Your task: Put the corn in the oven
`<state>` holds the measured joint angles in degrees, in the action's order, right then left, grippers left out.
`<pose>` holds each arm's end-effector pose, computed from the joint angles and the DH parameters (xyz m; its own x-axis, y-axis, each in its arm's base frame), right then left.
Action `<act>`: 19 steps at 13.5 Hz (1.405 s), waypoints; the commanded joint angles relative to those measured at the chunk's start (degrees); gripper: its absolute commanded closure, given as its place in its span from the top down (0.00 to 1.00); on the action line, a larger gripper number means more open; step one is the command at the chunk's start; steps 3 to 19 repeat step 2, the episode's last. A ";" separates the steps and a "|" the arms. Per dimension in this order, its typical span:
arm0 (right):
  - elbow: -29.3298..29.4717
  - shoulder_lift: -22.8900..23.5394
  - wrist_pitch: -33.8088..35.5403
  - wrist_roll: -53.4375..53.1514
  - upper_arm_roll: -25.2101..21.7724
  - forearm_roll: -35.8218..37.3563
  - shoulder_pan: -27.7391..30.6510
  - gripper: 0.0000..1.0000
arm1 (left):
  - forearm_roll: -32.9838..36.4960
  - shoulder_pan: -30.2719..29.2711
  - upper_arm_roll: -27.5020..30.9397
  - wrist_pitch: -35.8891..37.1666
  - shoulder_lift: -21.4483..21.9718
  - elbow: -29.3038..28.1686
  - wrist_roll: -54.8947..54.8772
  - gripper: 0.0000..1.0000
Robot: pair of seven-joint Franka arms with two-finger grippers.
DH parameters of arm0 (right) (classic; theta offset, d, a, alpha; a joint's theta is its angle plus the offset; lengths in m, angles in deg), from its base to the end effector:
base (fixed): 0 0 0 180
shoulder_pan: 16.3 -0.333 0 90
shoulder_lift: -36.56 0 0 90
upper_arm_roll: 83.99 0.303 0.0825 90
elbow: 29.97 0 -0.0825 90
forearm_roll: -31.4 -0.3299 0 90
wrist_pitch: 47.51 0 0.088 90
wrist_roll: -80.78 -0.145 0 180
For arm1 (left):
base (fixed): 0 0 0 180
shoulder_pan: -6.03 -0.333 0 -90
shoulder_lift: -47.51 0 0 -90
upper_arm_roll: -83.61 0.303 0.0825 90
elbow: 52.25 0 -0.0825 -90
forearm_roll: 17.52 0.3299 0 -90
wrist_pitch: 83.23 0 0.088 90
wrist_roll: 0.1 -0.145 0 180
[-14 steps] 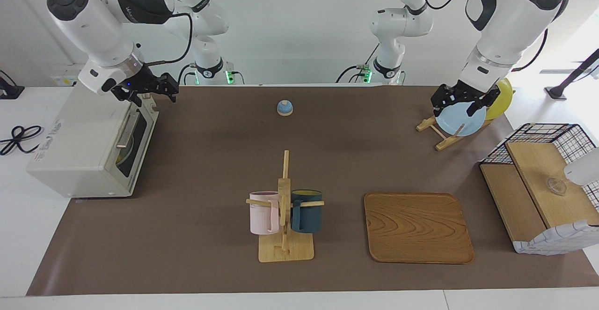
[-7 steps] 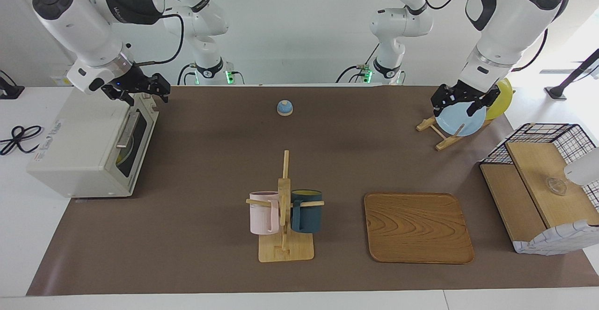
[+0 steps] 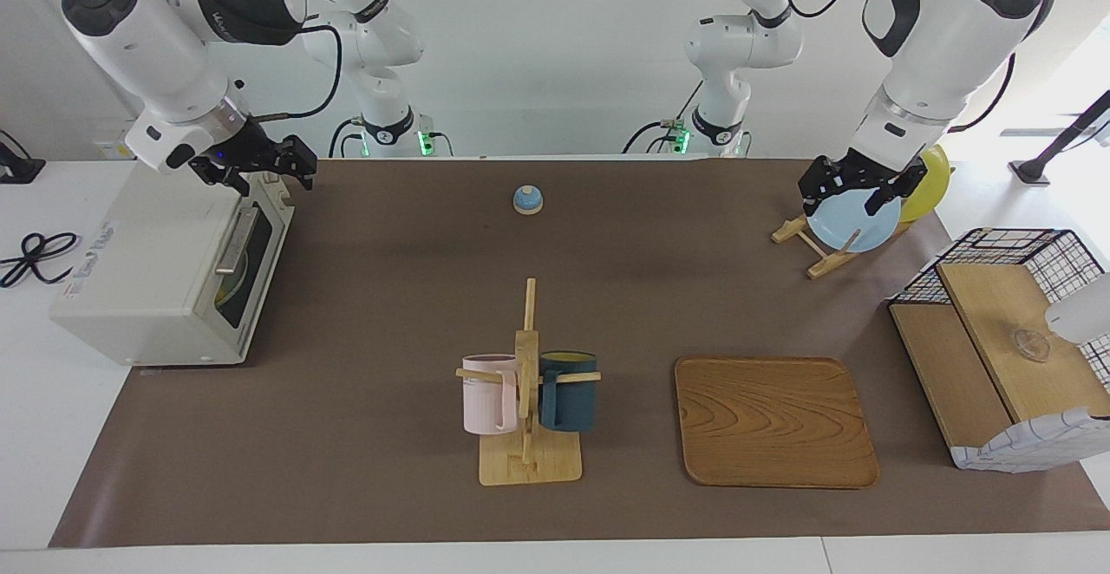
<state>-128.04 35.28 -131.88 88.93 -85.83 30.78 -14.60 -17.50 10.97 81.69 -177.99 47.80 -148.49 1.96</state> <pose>0.4670 -0.0274 0.5202 0.9739 0.0830 -0.2113 0.0758 -0.9962 -0.0418 0.4990 -0.0600 0.5375 0.9963 -0.0837 -0.0207 -0.0837 -0.9965 -0.0013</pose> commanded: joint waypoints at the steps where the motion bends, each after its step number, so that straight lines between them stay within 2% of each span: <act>1: -0.01 -0.56 0.27 -0.77 0.18 -0.96 0.75 1.00 | -0.72 -0.45 -0.02 -0.34 1.21 -0.97 -0.31 1.00; 19: -0.01 -0.47 0.27 -0.77 0.09 -0.96 0.75 1.00 | -0.72 -0.45 -0.02 -0.42 1.21 -0.97 -0.31 1.00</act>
